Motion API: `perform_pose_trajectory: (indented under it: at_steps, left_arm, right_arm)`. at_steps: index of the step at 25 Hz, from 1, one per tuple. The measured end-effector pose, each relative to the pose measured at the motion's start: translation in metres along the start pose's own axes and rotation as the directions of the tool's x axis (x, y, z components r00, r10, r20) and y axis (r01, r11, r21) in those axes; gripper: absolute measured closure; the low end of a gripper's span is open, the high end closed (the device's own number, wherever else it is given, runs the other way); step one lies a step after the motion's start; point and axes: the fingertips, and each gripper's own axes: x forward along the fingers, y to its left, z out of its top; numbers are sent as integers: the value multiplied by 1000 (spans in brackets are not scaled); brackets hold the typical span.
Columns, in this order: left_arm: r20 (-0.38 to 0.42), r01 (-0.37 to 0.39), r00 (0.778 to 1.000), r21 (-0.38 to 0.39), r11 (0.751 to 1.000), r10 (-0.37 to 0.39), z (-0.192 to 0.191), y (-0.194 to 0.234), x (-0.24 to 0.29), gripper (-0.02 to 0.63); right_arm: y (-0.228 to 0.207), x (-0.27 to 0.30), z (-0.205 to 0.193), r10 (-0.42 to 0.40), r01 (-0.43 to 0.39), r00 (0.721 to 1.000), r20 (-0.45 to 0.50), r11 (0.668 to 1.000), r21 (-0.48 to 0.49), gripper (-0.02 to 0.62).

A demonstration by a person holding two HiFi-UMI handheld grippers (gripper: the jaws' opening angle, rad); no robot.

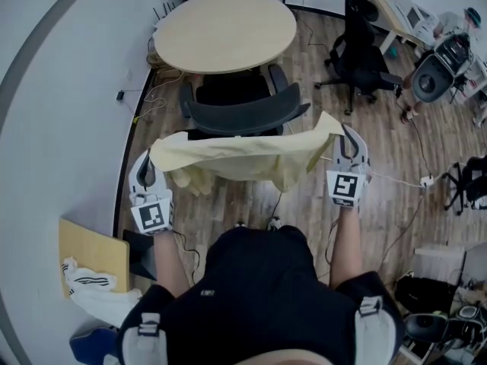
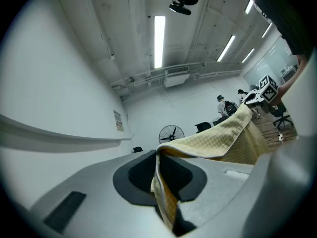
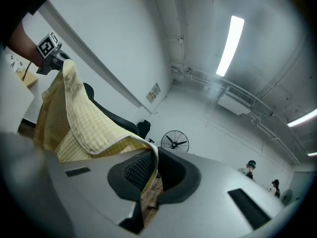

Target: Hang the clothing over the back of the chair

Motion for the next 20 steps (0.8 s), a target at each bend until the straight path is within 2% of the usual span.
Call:
perform_pose_trajectory:
  at_steps: [5,12,20]
  left_arm:
    - [5,-48,999,12,999,48,19,-12,2,588]
    - [-27,-108,994,39,993,109,30,-20,-6,588]
    - [-23,-157,987,58,986,158,34,-10,-16,588]
  right_arm:
    - [-15,13,-7,49,-49,999,25,999,0,591]
    - [-18,27,-12,132,-132,989,64,991,-11,591]
    - [-9,47,-6,164,-164,982,98,986,-8,591]
